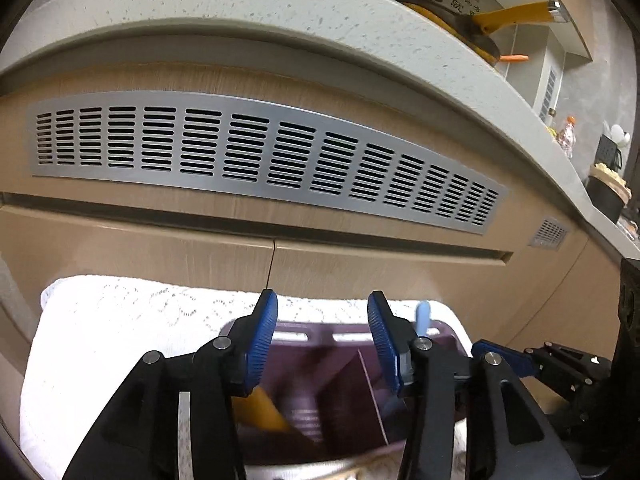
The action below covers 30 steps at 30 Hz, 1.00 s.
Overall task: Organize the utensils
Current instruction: 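Carry both spoons to the maroon caddy and drop them in, then grasp the white plastic spoon with the left tool while the right tool grasps the ball-handled steel spoon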
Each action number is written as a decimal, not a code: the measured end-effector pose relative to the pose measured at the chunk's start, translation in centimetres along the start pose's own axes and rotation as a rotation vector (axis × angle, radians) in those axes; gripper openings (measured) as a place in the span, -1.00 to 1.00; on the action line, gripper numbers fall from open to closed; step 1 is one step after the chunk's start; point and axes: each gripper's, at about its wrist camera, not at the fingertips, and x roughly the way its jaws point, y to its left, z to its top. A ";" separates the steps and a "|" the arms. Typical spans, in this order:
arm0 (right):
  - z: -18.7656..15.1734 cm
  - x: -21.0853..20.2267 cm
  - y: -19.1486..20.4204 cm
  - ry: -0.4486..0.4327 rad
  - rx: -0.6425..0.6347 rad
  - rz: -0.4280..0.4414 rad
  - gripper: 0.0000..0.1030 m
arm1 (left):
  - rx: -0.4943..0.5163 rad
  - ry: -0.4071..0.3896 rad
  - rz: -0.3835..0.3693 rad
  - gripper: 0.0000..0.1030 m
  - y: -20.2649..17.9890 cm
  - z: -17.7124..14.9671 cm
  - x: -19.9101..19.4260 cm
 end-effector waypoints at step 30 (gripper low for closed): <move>-20.2 -9.6 -5.2 0.123 0.074 -0.065 0.71 | -0.013 0.380 -0.051 0.04 -4.1 -19.0 -7.0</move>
